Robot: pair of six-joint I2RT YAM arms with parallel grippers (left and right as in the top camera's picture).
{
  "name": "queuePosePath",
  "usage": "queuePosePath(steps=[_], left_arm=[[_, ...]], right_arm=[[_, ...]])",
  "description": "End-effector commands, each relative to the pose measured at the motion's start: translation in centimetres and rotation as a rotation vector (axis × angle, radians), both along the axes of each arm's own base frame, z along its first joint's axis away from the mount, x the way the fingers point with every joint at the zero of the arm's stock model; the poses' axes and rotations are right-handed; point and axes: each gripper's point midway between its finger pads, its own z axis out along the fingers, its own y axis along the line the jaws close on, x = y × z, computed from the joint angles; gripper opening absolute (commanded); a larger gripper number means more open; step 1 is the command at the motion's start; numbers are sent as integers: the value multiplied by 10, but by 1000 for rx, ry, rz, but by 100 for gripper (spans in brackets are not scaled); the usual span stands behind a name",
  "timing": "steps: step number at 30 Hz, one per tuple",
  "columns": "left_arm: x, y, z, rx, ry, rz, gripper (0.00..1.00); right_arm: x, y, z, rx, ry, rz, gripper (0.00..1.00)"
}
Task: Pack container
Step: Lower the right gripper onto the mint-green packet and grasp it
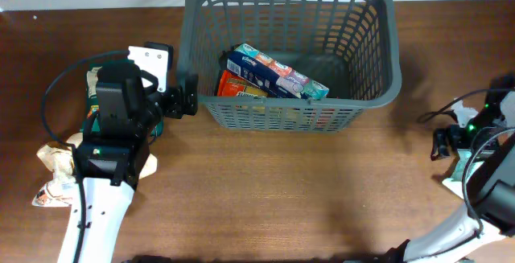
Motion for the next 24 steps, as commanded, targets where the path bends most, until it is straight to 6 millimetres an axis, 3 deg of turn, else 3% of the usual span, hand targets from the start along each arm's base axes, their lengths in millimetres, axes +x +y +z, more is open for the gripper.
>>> queuePosePath(steps=[1, 5, 10, 16, 24], left_arm=[[-15, 12, -75, 114, 217, 9, 99], [-15, 12, -75, 114, 218, 9, 99], [-15, 12, -75, 114, 218, 9, 99], [-15, 12, -75, 114, 218, 9, 99], [-15, 12, -75, 113, 218, 9, 99]], right_arm=[[-1, -15, 21, -67, -62, -52, 99], [-3, -23, 33, -81, -111, -94, 99], [-31, -53, 41, -238, -40, -331, 99], [-57, -57, 43, -239, 18, -545, 99], [-48, -45, 39, -148, -24, -583, 99]])
